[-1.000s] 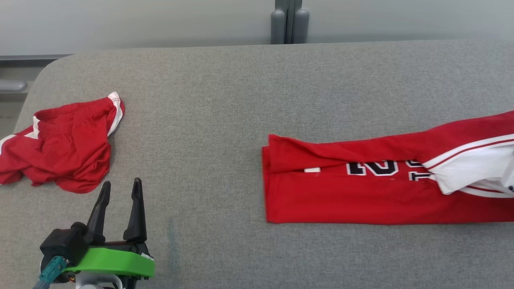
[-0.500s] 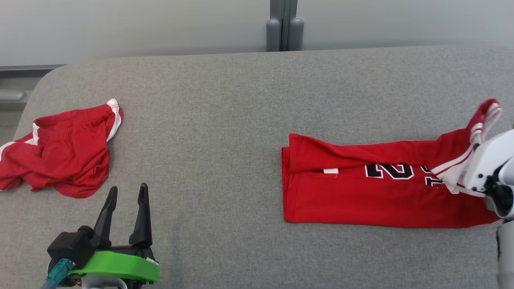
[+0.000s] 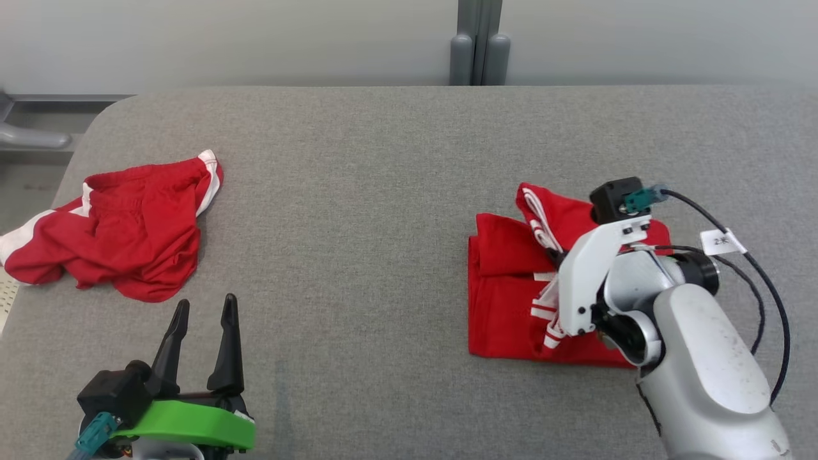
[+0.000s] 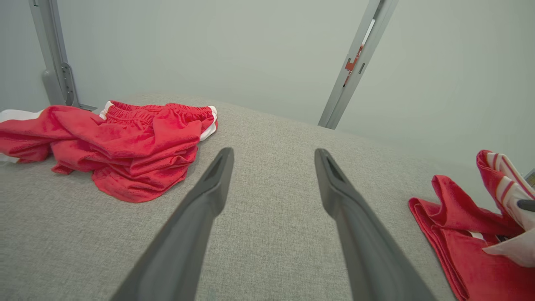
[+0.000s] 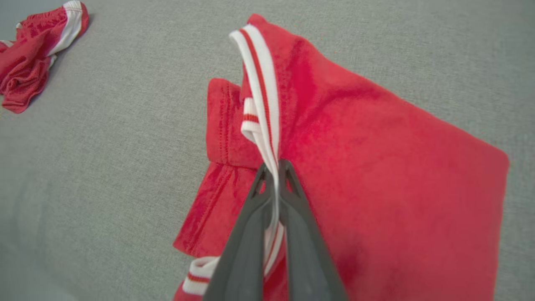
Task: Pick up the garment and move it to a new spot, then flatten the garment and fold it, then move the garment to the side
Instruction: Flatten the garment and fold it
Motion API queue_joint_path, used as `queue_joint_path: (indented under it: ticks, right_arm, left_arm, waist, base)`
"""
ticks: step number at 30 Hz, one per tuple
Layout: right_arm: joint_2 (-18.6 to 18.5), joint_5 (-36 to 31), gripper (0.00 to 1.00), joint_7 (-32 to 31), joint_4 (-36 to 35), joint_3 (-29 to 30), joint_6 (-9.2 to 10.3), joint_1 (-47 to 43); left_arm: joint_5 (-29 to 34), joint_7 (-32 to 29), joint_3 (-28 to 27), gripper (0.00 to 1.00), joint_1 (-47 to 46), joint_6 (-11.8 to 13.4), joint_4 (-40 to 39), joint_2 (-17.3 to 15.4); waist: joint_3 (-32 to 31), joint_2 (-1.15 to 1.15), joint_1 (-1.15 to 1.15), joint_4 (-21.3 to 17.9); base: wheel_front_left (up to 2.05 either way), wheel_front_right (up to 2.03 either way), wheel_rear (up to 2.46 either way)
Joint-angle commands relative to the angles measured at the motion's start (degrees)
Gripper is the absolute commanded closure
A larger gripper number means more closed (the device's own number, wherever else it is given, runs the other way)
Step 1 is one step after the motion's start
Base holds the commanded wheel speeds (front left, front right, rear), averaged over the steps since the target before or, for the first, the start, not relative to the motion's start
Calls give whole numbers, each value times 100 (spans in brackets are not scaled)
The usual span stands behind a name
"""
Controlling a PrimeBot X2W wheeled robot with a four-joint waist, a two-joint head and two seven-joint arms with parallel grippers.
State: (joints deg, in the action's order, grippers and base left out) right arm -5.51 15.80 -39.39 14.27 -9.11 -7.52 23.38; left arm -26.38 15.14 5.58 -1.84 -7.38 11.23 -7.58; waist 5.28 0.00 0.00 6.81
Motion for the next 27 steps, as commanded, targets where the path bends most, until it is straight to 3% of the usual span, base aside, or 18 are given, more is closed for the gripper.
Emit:
queue_joint_path:
  ticks: [1,9,18,19,20,27]
  right_arm:
    - [50,68,100,76,143,-87,6,100]
    - [250,313,100,574,1349,-357,6,565]
    - [256,1106,100,1174,2494,-1020,6,1124]
    - [257,1149,25,1243,2621,-1068,6,1176]
    - [257,1192,0,1302,2715,-1089,6,1218]
    - [258,1508,0,1880,3038,-1236,6,1460]
  left_arm:
    - [-38,-2,6,0,-40,-14,13,0]
    - [-63,-2,128,0,-123,-14,51,1]
    - [-115,-2,217,0,-180,-14,112,0]
    - [-112,-2,224,0,-174,-14,113,7]
    - [-107,-2,228,0,-171,-14,115,13]
    - [-110,-2,195,0,-122,-14,142,20]
  waist:
    - [-7,0,0,54]
    - [30,0,0,244]
    - [97,0,0,444]
    - [100,0,0,460]
    - [101,0,0,471]
    - [42,0,0,466]
  base:
    - [0,0,0]
    - [0,0,0]
    - [0,0,0]
    - [0,0,0]
    - [0,0,0]
    - [0,0,0]
